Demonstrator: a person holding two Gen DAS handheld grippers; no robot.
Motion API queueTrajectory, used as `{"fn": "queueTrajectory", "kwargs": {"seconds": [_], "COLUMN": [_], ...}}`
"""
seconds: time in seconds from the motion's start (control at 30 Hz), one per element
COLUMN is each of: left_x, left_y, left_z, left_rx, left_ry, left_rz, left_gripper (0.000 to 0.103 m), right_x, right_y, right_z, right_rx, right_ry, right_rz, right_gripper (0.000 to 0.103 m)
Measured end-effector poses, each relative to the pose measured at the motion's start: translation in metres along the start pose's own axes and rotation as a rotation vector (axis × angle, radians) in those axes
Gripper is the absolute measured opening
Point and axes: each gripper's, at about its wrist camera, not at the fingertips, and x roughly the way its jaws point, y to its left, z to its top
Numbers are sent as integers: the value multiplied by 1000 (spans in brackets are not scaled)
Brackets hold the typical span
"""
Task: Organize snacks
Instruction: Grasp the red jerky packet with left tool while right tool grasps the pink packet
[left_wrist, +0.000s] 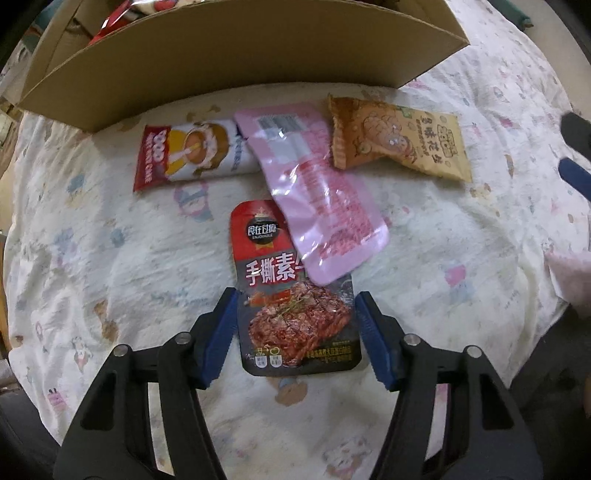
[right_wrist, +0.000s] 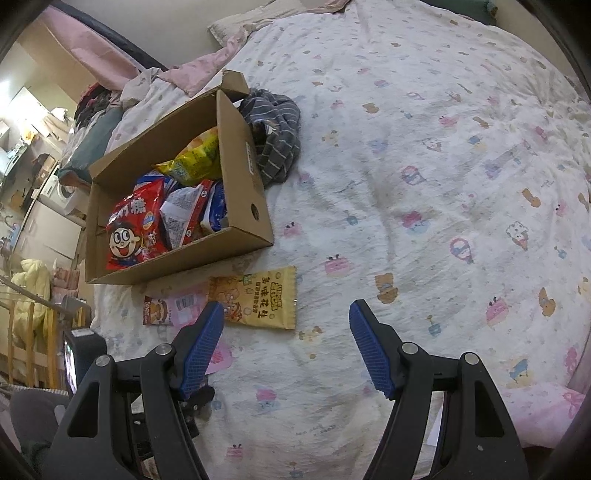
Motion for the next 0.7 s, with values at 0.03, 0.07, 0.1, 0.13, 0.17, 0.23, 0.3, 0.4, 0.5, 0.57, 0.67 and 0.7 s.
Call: {"fn": "queueTrajectory", "kwargs": {"seconds": [0.03, 0.07, 0.1, 0.13, 0.17, 0.23, 0.3, 0.4, 0.5, 0.57, 0.67, 0.7], "left_x": [-2, -4, -5, -7, -8, -10, -12, -16, -19, -25, -36, -38], "left_y": [3, 4, 6, 9, 13, 25, 39, 62, 84, 96, 102, 102], "left_z": [-2, -7, -10, -15, -20, -26, -31, -32, -30, -28, -25, -24], "left_rx": [7, 16, 24, 28, 28, 11, -18, -70, -133, -165, -182, -189], "left_ry": [3, 4, 7, 9, 10, 14, 9, -7, -20, -49, -91, -100], "left_rz": [-3, -4, -5, -5, -3, -3, 4, 28, 37, 51, 59, 57], "left_gripper": [60, 60, 60, 60, 60, 60, 60, 60, 60, 59, 59, 59], "right_x": [1, 3, 5, 7, 9, 16, 27, 50, 75, 90, 118, 126], "right_y": [2, 4, 7, 11, 14, 25, 36, 54, 70, 82, 99, 102], "right_z": [0, 0, 1, 1, 1, 2, 1, -5, -11, -13, -17, -18], "right_rx": [-1, -3, -5, -10, -15, -32, -43, -49, -69, -97, -156, -172], "right_ry": [2, 6, 11, 17, 22, 46, 90, 192, 283, 319, 373, 390], "right_rz": [2, 5, 11, 19, 24, 45, 79, 119, 103, 81, 21, 2], "right_gripper": [73, 73, 73, 73, 73, 73, 73, 73, 73, 73, 73, 73]}}
